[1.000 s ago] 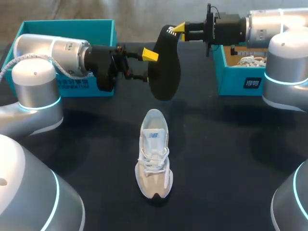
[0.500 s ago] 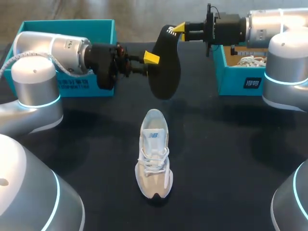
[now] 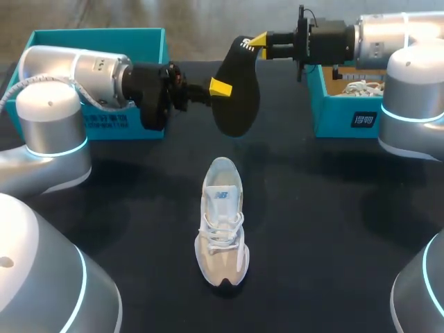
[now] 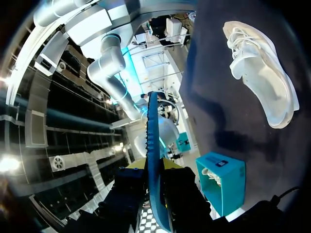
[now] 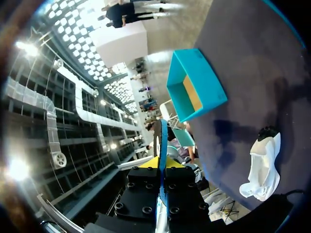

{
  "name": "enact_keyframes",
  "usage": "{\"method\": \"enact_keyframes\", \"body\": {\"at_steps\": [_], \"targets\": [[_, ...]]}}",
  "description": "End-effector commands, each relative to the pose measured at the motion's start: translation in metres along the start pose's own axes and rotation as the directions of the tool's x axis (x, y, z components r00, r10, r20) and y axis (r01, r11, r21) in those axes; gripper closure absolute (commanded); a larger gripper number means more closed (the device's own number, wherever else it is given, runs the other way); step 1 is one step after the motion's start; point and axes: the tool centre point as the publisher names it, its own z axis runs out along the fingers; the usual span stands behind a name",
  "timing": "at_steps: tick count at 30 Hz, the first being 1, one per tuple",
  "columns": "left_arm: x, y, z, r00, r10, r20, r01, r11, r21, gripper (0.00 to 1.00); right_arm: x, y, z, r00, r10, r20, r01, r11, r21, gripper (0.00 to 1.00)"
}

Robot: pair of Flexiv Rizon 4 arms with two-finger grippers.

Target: Take the shoe out of the shoebox, open the shoe tongue, remove and reinsert the insole, then place the shoe into the shoebox

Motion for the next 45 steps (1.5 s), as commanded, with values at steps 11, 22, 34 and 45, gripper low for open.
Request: {"method": "enact_keyframes", "body": {"at_steps": [11,22,34,45], "targets": [[0.003,0.001,0.000,1.000,0.008,0.002,-0.008,1.000,-0.006,1.00,0.000,0.000,0.001,1.000,0.000,0.000,0.000,1.000,-0.002,1.00],[0.003,0.002,-0.001,1.000,0.011,0.006,-0.010,1.000,-0.001,1.00,0.002,-0.001,0.001,1.000,-0.003,0.004,0.003,1.000,-0.005,0.85],[0.004,0.005,-0.004,1.000,0.014,0.003,-0.014,1.000,-0.003,1.00,0.007,-0.008,-0.007,1.000,-0.014,0.009,0.014,1.000,-0.019,0.00],[0.003,0.008,-0.012,1.000,0.017,-0.016,-0.018,1.000,-0.012,1.00,0.012,-0.021,-0.031,1.000,-0.016,0.011,0.016,0.999,-0.049,0.00]]}}
